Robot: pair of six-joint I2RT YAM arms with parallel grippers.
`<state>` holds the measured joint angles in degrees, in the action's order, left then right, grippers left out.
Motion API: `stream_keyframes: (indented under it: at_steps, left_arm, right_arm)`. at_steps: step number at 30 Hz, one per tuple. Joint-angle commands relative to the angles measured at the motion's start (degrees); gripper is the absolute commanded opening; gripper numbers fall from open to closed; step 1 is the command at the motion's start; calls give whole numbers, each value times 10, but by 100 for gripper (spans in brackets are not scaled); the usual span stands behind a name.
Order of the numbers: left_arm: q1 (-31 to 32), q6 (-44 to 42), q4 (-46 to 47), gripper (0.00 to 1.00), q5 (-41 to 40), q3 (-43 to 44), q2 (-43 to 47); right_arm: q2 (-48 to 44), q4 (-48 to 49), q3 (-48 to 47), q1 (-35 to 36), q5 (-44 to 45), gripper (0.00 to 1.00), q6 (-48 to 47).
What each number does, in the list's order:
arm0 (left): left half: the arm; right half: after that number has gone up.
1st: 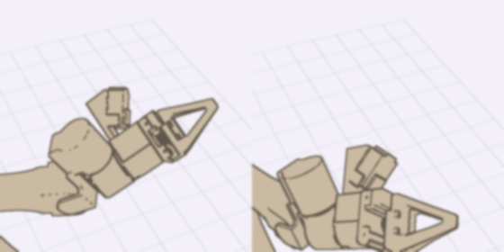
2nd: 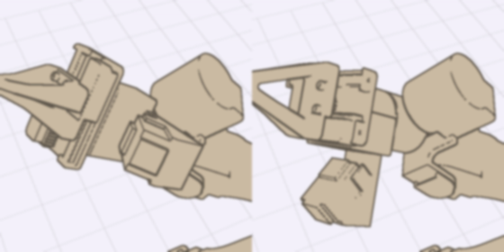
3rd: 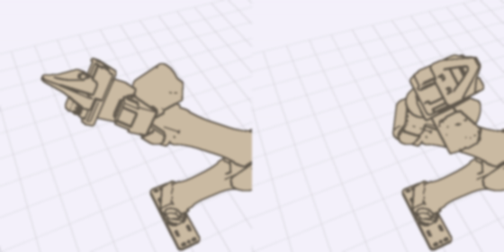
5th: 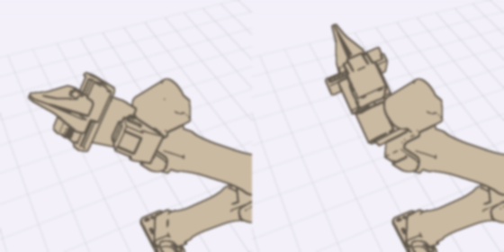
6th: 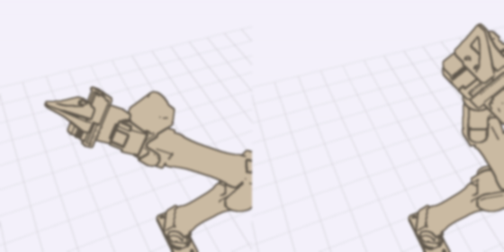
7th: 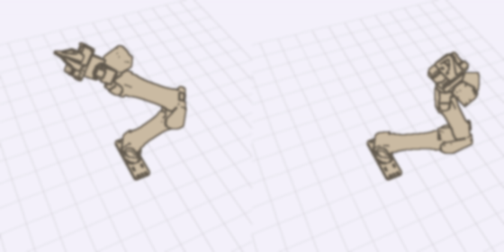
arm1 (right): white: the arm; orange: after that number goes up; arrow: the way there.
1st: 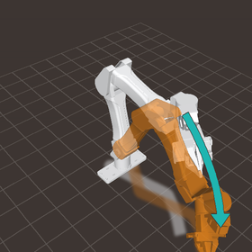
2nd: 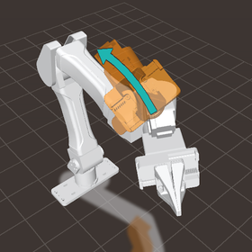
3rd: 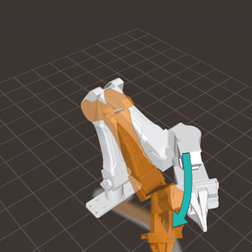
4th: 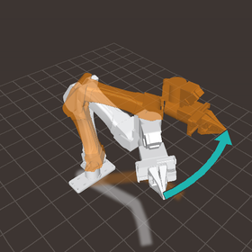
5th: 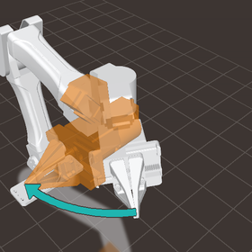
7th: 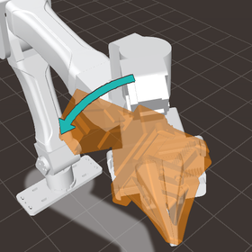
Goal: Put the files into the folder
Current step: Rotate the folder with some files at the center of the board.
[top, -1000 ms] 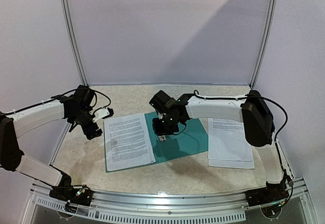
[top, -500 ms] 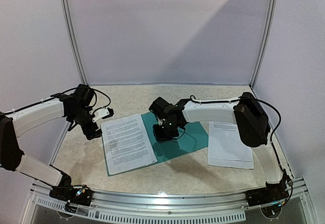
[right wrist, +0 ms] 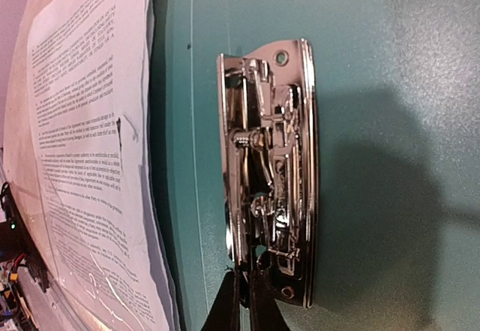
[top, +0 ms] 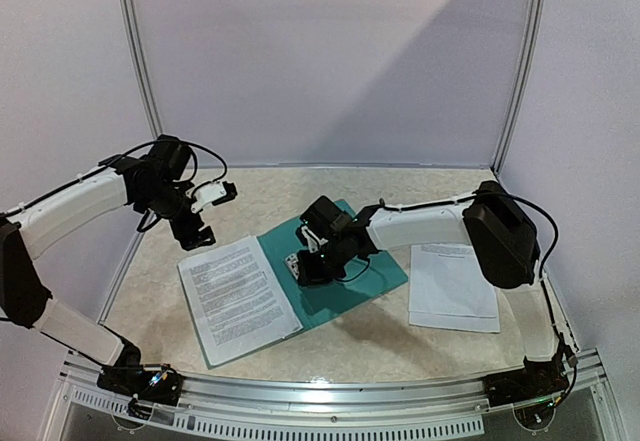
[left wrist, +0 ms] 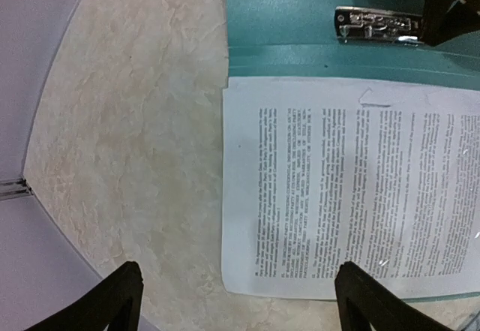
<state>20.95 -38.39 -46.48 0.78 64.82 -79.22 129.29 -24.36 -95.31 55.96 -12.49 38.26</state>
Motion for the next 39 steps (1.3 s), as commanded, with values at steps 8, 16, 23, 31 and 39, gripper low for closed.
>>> stream_keyframes:
  at_steps: [8,16,23,31,39]
  left_arm:
    - [37,-257,-9,87,181,28,-74]
    - [57,-207,-13,79,162,169,-240]
    - [-24,-107,-41,69,87,254,-341]
    - [-111,-58,-75,46,61,209,-348]
    - [-116,-79,-46,36,5,104,-336]
  right_arm:
    - [-40,5,65,19,-66,2,-16]
    - [-41,3,56,-6,-55,15,1]
    - [-76,-31,49,-10,-14,21,-12]
    - [-63,-92,-2,24,89,34,-63]
    - [-8,-112,-52,40,86,43,-88]
